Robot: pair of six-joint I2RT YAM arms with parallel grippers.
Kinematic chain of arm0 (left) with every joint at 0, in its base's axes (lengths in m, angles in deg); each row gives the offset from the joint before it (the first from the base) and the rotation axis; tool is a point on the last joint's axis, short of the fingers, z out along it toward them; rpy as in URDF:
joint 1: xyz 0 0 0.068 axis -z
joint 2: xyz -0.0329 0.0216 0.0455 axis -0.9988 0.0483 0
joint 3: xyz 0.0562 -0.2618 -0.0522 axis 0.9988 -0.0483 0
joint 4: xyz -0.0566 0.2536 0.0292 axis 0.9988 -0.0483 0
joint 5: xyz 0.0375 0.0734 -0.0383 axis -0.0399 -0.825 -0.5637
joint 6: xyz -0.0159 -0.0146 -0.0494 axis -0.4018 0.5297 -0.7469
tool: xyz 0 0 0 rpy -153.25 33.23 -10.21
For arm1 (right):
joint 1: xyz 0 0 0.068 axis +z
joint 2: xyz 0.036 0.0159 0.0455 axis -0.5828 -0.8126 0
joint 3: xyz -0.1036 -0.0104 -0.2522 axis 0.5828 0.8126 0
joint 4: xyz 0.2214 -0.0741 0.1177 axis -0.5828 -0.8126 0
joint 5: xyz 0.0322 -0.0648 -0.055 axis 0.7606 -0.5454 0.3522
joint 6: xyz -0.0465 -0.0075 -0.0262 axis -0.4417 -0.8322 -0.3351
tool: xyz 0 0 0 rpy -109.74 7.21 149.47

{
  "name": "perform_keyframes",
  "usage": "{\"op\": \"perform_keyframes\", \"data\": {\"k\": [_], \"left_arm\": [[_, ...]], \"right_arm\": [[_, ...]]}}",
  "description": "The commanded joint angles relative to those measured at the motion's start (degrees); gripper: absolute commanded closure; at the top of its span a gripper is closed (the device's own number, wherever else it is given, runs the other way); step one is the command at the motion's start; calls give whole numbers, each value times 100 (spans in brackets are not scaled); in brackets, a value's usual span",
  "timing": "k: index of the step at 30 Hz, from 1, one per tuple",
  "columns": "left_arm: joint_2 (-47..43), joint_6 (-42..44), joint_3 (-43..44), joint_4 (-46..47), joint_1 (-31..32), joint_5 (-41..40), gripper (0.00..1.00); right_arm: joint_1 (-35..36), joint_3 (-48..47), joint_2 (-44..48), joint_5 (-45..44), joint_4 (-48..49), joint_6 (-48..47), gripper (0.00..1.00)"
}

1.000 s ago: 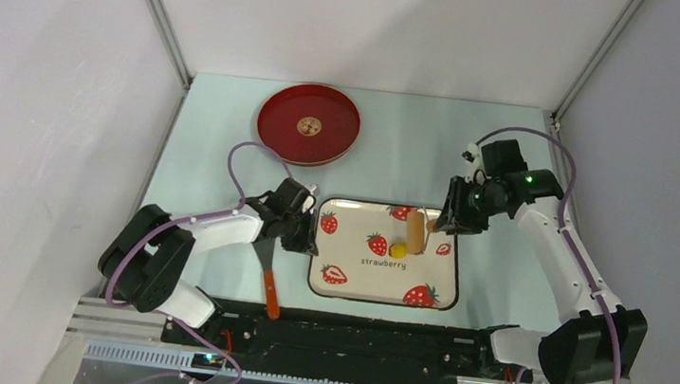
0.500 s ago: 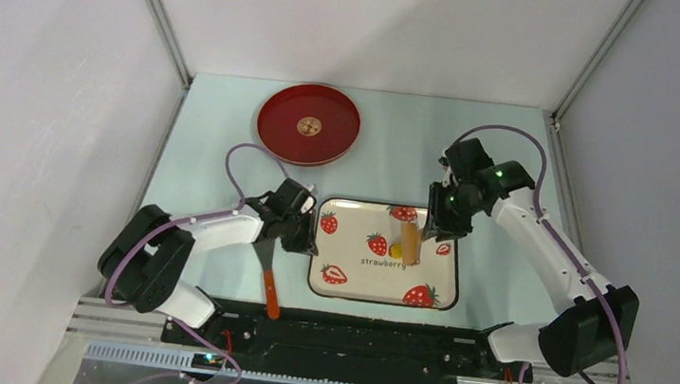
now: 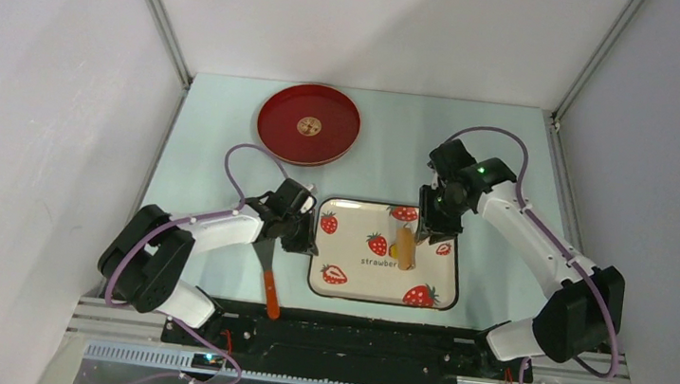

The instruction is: Roll out the dumpling wrappers from the dough

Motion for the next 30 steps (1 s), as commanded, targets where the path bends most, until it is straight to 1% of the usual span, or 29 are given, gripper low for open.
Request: {"op": "perform_keyframes", "data": {"k": [1, 11, 15, 24, 30], "left_arm": [[192, 255, -177, -599, 21, -544, 100], [191, 255, -190, -595, 21, -539, 100], [206, 255, -186, -589, 26, -547, 100], [224, 263, -174, -589, 26, -534, 100], [244, 263, -171, -589, 25, -530, 100]], "right_arm": [[75, -267, -85, -107, 154, 104, 100], [207, -215, -330, -457, 160, 67, 100], [267, -179, -380, -395, 244, 36, 100], [443, -181, -153, -143, 474, 137, 100], [567, -171, -301, -55, 537, 174, 100]]}}
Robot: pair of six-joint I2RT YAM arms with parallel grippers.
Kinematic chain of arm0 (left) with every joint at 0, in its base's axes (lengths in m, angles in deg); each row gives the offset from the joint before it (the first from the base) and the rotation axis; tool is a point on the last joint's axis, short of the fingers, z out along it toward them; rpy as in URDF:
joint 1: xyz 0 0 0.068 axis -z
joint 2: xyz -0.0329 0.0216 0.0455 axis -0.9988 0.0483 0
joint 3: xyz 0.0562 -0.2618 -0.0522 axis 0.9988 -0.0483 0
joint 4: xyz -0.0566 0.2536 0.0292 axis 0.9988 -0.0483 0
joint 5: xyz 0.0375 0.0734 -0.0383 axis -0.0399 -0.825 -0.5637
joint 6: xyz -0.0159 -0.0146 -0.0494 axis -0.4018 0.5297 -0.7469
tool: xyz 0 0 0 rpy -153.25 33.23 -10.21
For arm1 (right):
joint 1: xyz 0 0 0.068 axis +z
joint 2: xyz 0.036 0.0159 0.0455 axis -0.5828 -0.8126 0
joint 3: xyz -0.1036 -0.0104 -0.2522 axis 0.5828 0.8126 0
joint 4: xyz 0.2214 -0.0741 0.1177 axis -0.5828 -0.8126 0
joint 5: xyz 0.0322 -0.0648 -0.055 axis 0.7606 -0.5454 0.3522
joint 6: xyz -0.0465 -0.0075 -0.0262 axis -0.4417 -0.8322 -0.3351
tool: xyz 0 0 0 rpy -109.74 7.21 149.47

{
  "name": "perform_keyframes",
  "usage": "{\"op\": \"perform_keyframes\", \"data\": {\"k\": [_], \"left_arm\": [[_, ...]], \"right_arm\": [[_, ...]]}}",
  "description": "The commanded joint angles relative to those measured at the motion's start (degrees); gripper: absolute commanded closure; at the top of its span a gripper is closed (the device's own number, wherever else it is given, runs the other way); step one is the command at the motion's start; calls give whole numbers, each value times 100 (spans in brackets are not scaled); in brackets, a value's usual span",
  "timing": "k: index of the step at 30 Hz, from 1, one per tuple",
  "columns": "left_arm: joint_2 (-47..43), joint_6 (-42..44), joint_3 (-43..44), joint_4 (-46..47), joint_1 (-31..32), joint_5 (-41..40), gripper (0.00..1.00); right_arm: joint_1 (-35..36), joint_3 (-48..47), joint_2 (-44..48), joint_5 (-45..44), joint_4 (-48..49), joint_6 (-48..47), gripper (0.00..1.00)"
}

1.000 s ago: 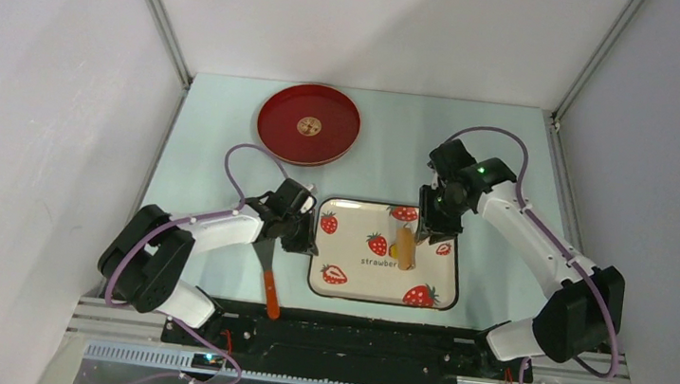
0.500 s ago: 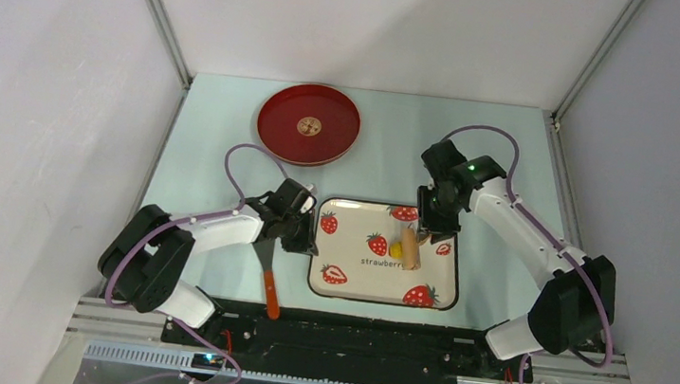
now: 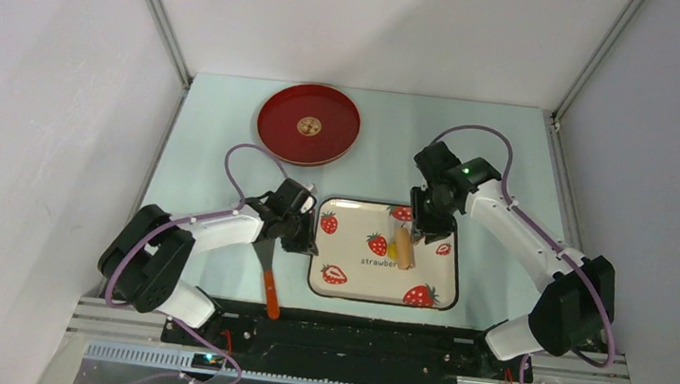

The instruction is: Roll out the dumpling wrappers from the dough

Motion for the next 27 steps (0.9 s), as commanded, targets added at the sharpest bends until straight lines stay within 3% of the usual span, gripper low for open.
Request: {"op": "perform_keyframes", "data": {"k": [1, 12, 27], "left_arm": [[235, 263, -162, -597, 26, -532, 100], [248, 264, -161, -596, 22, -530, 100], [239, 255, -168, -600, 26, -537, 100]], "right_arm": [[163, -114, -42, 431, 438, 163, 100], [190, 72, -459, 70, 442, 166, 100], [228, 388, -752, 241, 761, 79, 100]]}}
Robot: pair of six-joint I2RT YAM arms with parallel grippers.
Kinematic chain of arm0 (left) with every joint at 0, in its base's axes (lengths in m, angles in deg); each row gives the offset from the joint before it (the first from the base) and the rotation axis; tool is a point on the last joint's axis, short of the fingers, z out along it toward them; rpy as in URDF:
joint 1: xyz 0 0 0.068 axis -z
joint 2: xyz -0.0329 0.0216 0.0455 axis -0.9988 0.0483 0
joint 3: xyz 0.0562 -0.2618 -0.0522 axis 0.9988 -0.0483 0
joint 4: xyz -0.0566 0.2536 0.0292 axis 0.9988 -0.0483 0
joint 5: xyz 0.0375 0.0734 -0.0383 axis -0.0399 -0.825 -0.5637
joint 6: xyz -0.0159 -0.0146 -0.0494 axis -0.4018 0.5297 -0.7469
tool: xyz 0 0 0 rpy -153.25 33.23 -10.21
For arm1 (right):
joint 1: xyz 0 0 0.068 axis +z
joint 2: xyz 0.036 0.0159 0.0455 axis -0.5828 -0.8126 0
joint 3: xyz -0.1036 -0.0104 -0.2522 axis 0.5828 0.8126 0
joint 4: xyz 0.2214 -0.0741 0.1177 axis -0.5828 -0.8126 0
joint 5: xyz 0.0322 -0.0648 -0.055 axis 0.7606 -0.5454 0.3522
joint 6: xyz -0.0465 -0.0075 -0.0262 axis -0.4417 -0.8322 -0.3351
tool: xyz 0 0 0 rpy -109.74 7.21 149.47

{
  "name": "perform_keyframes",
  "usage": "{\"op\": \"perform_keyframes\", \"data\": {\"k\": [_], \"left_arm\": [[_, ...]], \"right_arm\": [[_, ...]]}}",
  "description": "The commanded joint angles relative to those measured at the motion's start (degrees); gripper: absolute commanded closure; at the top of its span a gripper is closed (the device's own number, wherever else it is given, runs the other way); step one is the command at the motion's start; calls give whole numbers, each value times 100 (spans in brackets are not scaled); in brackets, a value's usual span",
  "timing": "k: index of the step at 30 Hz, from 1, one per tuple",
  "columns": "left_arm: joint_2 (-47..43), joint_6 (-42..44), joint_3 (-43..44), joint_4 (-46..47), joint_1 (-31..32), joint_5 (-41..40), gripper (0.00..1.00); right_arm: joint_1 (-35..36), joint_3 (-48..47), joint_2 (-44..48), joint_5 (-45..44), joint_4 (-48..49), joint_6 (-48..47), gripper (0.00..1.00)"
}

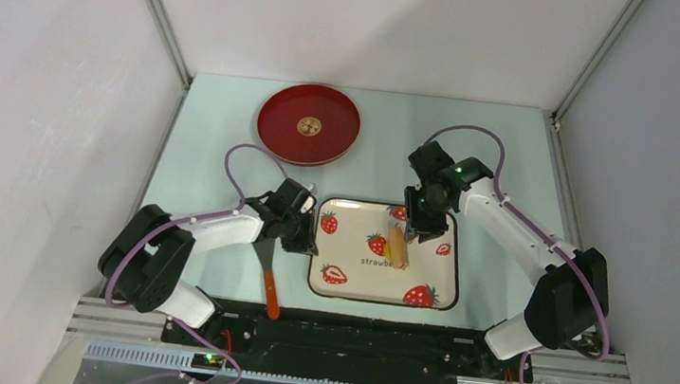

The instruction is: Roll out the dumpling wrappers from the dough

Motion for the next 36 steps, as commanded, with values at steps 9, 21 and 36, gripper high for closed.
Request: {"op": "perform_keyframes", "data": {"k": [9, 21, 36], "left_arm": [[228, 257, -174, -594, 26, -546, 100], [224, 248, -176, -594, 25, -554, 100], [231, 248, -176, -595, 26, -552, 100]], "right_arm": [[175, 379, -776, -255, 329, 42, 100], [316, 453, -1089, -571, 388, 27, 100], [377, 625, -1250, -317, 746, 37, 100]]}}
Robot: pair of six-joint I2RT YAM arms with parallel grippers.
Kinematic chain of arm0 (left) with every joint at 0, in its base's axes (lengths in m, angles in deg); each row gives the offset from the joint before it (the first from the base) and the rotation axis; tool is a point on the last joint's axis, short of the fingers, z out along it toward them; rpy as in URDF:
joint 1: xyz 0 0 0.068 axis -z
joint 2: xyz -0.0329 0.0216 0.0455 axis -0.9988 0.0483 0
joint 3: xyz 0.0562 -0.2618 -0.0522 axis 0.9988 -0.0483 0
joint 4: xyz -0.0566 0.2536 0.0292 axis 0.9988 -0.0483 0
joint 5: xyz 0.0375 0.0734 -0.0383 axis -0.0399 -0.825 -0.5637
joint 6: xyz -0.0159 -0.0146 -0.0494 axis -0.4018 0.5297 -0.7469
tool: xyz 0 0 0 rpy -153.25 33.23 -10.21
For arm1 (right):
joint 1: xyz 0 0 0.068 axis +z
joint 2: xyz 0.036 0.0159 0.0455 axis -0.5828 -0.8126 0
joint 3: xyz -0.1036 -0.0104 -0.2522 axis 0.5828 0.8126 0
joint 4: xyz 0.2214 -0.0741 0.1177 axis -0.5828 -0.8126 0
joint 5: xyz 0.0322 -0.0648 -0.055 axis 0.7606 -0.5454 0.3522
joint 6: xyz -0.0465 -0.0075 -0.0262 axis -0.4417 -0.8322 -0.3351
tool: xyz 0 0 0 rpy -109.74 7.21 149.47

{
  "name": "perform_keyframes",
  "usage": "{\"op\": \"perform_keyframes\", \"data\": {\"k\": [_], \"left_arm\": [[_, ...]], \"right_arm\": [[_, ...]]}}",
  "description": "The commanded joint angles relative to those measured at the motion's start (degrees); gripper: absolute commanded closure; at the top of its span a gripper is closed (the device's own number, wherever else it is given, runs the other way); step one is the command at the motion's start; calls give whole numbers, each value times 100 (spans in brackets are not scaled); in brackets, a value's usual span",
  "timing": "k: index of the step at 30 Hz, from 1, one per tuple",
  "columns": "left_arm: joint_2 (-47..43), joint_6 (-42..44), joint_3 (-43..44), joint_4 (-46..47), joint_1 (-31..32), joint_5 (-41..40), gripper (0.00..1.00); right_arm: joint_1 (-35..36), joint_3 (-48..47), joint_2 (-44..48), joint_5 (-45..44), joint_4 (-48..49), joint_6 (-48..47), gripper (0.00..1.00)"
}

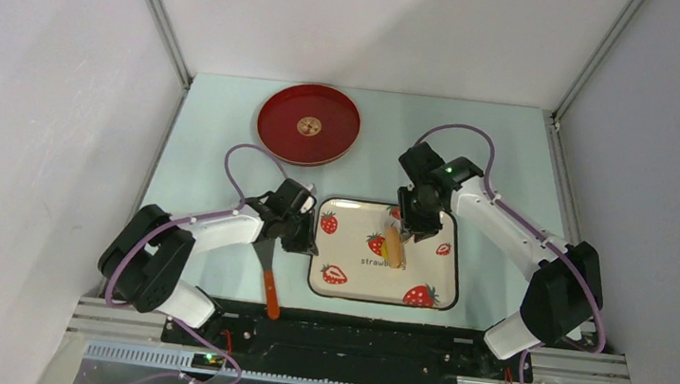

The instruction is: Roll out the dumpling wrappers from the dough

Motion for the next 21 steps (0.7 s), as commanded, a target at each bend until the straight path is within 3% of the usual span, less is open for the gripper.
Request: {"op": "perform_keyframes", "data": {"k": [1, 21], "left_arm": [[232, 281, -176, -594, 26, -544, 100], [232, 285, -176, -596, 19, -544, 100]], "right_arm": [[154, 671, -948, -112, 681, 45, 100], [404, 669, -1475, -646, 684, 146, 100]]}}
